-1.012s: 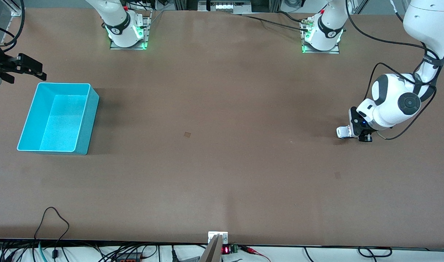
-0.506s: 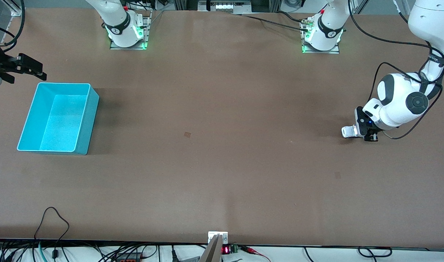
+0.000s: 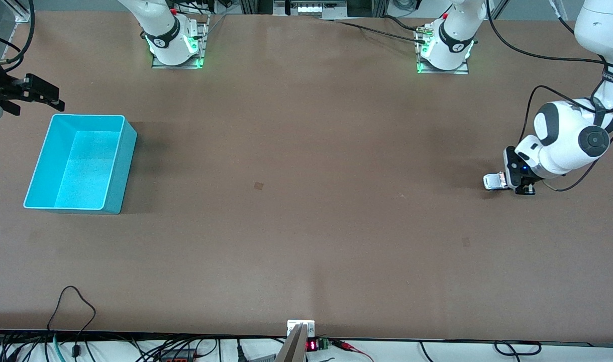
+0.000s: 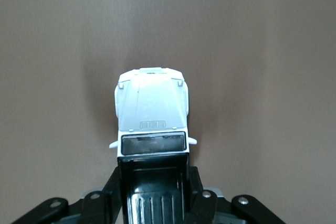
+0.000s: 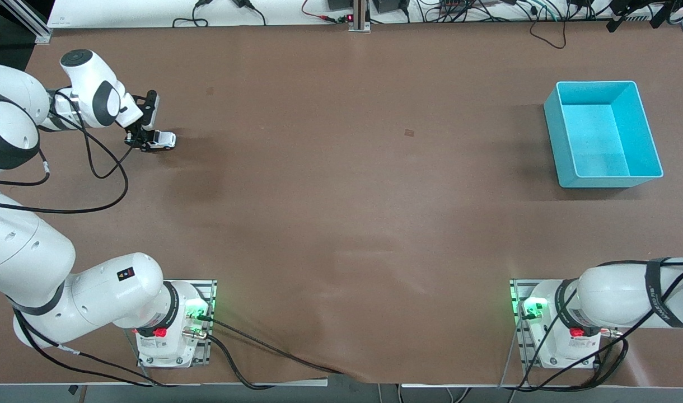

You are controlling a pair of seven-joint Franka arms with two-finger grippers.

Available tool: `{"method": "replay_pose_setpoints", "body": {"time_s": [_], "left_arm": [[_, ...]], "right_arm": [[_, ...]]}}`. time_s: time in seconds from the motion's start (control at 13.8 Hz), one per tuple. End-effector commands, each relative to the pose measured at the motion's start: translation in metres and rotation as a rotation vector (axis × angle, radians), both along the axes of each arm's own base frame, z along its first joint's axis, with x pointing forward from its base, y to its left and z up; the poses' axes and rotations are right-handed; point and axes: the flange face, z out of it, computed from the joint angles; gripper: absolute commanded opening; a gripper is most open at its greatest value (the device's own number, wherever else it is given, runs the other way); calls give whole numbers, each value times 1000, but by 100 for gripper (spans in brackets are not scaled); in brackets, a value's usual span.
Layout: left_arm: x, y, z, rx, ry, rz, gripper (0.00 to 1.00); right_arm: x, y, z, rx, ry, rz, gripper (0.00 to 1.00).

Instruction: Wind and store white jeep toy

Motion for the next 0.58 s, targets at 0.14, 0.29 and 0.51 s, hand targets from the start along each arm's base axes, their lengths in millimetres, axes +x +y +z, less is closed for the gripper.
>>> {"method": "replay_pose_setpoints", "body": {"time_s": [0.14, 0.29, 0.51], "left_arm": [[-2, 33, -30, 1, 26, -27, 0], [-4, 36, -33, 4, 32, -27, 0], [2, 51, -26, 33, 17, -42, 0]], "right_arm": [[-1, 2, 4, 2, 7, -7, 100], [-1, 2, 4, 2, 7, -7, 100], [-1, 2, 5, 2, 6, -7, 100]]}}
